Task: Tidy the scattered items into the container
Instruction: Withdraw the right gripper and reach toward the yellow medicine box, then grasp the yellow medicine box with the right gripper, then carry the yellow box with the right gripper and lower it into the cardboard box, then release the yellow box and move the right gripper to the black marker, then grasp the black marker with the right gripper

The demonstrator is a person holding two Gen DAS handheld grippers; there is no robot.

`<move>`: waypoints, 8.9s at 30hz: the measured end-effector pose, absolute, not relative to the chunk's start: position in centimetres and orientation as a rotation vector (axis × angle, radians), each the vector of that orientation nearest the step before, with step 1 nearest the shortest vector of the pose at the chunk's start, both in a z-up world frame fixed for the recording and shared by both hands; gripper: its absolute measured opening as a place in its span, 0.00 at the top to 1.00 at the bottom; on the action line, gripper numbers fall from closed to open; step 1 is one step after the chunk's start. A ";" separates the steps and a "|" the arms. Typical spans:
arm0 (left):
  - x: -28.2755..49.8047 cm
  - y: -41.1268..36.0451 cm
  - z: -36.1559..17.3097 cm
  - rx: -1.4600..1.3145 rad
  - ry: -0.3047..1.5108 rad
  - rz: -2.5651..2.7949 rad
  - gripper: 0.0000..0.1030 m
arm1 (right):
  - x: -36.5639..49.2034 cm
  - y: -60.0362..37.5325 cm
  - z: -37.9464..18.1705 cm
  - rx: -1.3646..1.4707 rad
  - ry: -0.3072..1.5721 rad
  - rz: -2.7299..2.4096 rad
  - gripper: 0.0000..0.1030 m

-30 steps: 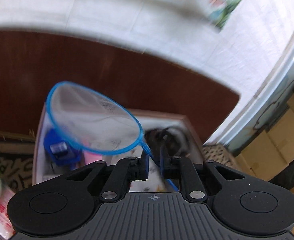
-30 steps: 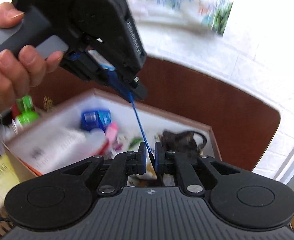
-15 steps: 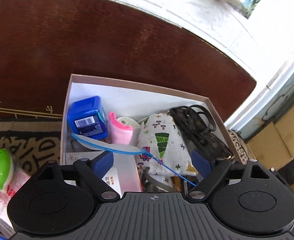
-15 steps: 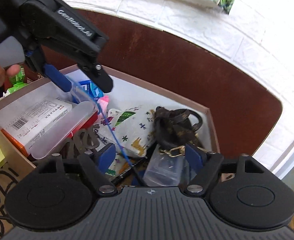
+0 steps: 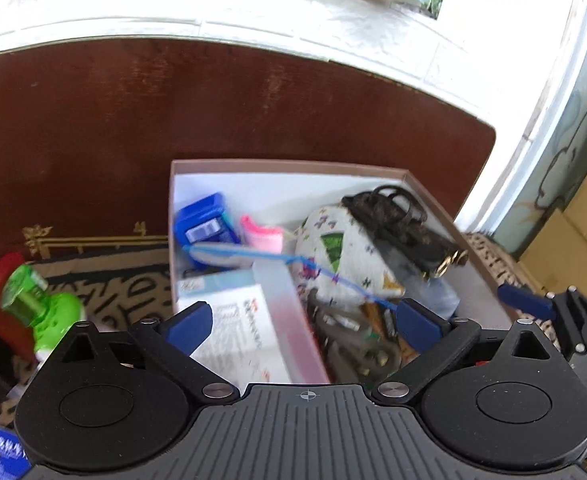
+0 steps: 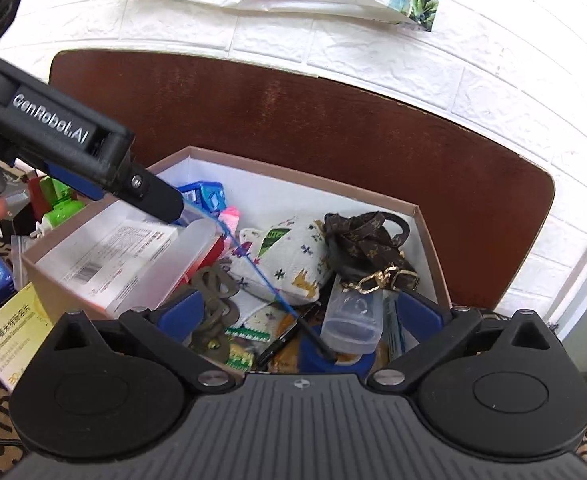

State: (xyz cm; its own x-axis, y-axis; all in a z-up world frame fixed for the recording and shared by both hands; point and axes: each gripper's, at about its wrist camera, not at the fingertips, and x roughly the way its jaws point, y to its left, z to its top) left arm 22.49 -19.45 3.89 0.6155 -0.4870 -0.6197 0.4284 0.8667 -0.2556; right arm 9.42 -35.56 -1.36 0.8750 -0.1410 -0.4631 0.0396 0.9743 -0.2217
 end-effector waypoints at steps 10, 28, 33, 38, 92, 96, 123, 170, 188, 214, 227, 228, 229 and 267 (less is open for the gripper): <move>16.3 -17.1 4.4 -0.002 0.654 -0.430 0.00 | 5.3 -32.2 0.3 -0.128 0.431 -0.086 0.00; 7.4 -8.0 0.8 0.020 0.701 -0.292 0.00 | -0.3 -21.4 -2.5 -0.095 0.457 -0.002 0.00; 6.8 -6.4 -0.2 -0.008 0.736 -0.286 0.00 | -0.6 -19.6 -3.5 -0.089 0.496 0.019 0.00; 7.2 -5.5 -1.2 -0.042 0.799 -0.284 0.00 | -0.7 -18.2 -4.5 -0.063 0.535 0.035 0.00; 18.4 -8.7 -7.9 -0.129 1.067 -0.435 0.14 | 5.4 -20.0 -11.2 0.139 0.680 0.112 0.31; 18.6 -9.6 -8.0 -0.092 1.053 -0.451 0.14 | 5.6 -20.0 -11.3 0.109 0.696 0.129 0.25; 14.4 -7.9 -5.9 -0.155 0.992 -0.479 0.48 | 2.8 -19.4 -9.7 0.144 0.692 0.152 0.31; 25.2 -19.0 1.3 -0.119 0.721 -0.663 0.11 | 9.7 -29.7 -4.4 -0.006 0.444 -0.163 0.18; 23.6 -17.8 0.9 -0.060 0.723 -0.605 0.06 | 9.3 -28.6 -4.2 -0.017 0.454 -0.191 0.33; 13.4 -13.1 1.5 -0.023 0.724 -0.462 0.00 | 2.6 -24.9 -1.9 -0.014 0.371 -0.082 0.02; 8.3 -10.5 0.9 -0.020 0.728 -0.402 0.00 | -0.6 -21.1 -2.2 -0.024 0.395 -0.010 0.02; 8.0 -10.3 0.8 -0.018 0.729 -0.397 0.00 | -0.8 -20.7 -2.3 -0.028 0.398 -0.004 0.02; 7.7 -10.1 0.7 -0.016 0.730 -0.391 0.00 | -0.9 -20.4 -2.3 -0.030 0.400 0.001 0.02; 15.1 -7.2 -7.3 -0.098 0.970 -0.421 0.37 | 6.1 -16.5 -10.6 -0.028 0.655 0.043 0.42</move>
